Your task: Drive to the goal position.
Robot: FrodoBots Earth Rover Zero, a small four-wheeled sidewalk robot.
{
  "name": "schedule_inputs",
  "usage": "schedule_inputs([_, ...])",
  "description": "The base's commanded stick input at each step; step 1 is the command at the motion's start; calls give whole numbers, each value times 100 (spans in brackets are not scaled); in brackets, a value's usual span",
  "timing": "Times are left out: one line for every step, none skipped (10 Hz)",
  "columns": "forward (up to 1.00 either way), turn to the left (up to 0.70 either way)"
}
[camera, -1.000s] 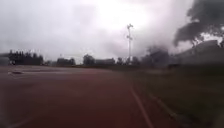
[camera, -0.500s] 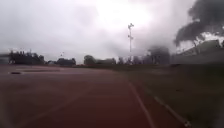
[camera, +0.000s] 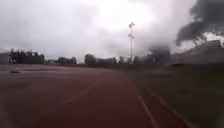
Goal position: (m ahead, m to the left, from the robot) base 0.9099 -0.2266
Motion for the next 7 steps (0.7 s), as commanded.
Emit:
schedule_inputs([50, 0])
schedule_inputs([50, 0])
schedule_inputs([50, 0])
schedule_inputs([50, 0])
schedule_inputs([50, 0])
schedule_inputs([50, 0])
schedule_inputs([50, 0])
